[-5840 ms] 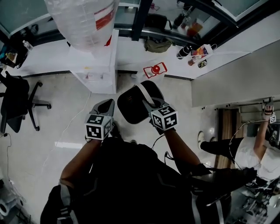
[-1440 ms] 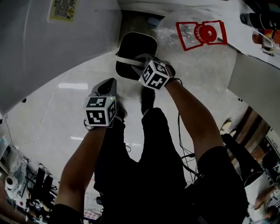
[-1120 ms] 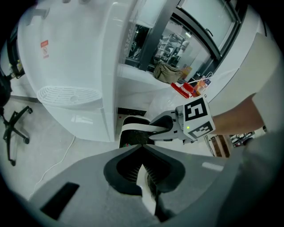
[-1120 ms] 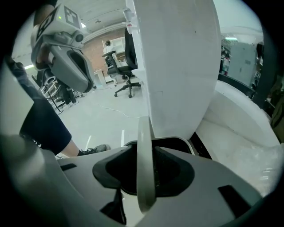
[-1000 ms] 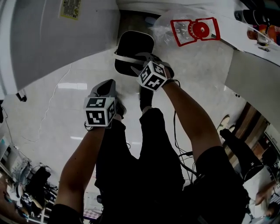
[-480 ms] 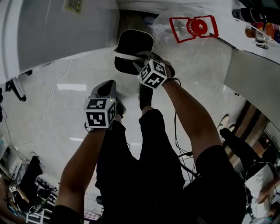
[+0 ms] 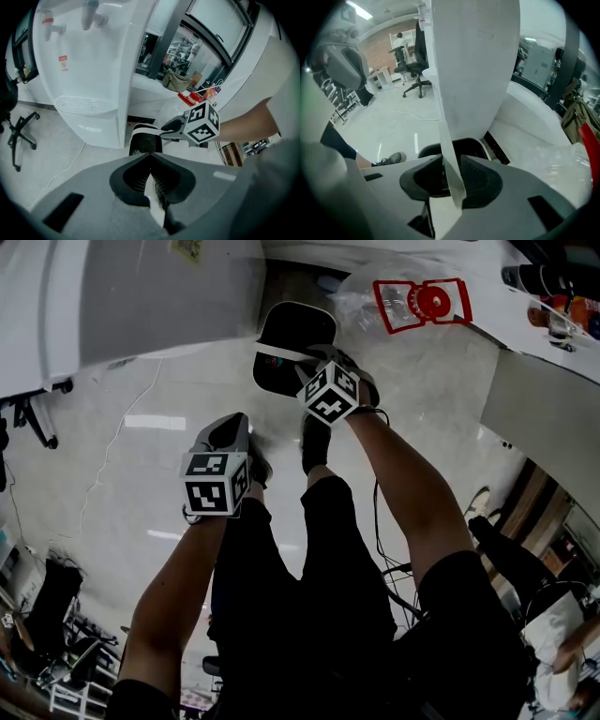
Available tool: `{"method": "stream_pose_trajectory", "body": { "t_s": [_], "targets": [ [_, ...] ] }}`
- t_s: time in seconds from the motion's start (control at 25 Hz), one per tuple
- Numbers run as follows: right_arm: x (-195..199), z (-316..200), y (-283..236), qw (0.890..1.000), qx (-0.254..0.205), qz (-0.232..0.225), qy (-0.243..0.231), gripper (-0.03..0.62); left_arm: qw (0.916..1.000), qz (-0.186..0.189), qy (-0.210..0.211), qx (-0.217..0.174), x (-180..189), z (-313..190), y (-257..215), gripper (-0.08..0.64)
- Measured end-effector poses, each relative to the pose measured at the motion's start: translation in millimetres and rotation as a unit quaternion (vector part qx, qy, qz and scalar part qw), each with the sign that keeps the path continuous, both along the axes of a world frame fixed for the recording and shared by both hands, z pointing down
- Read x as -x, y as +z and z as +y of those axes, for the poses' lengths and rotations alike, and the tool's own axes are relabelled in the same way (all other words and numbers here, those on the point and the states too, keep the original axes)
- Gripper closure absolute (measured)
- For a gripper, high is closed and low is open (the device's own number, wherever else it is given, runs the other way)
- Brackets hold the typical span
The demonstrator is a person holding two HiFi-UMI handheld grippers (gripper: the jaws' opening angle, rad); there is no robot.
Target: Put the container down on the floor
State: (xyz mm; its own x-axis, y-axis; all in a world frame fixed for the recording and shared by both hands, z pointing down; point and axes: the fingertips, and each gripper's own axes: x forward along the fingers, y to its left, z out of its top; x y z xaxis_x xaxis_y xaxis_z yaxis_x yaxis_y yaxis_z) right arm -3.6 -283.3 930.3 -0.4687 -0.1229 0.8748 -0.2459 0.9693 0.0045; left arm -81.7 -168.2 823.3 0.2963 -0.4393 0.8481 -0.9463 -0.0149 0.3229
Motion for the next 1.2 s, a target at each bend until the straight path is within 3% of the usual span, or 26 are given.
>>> {"method": "stream_pose_trajectory", "body": {
  "t_s": [0.28, 0.44, 0.76, 0.92, 1.2],
  "targets": [
    [-11.1, 2.4, -28.2, 1.0, 0.009, 0.004, 0.02, 0.482, 0.9999, 0.001, 0.013, -0.009, -4.5, -2.6, -28.1, 0.555],
    [-16.5, 14.3, -62.5, 0.999, 0.023, -0.017, 0.046, 0.482, 0.9998, 0.003, 0.018, -0.01, -9.9, 3.2, -48.7, 0.554],
    [-31.6, 32.5, -161.8, 0.987, 0.045, -0.076, 0.134, 0.483, 0.9986, 0.003, 0.042, -0.034, -14.4, 1.2, -113.1, 0.554],
    [-33.2, 31.6, -228.7, 0.976, 0.03, -0.116, 0.18, 0.489, 0.9976, -0.001, 0.041, -0.056, -6.3, -1.4, -155.3, 0.554],
    [-29.9, 30.6, -334.6, 0.965, 0.01, -0.169, 0.201, 0.517, 0.9948, 0.001, 0.04, -0.093, -3.4, -4.2, -225.5, 0.554]
  ]
}}
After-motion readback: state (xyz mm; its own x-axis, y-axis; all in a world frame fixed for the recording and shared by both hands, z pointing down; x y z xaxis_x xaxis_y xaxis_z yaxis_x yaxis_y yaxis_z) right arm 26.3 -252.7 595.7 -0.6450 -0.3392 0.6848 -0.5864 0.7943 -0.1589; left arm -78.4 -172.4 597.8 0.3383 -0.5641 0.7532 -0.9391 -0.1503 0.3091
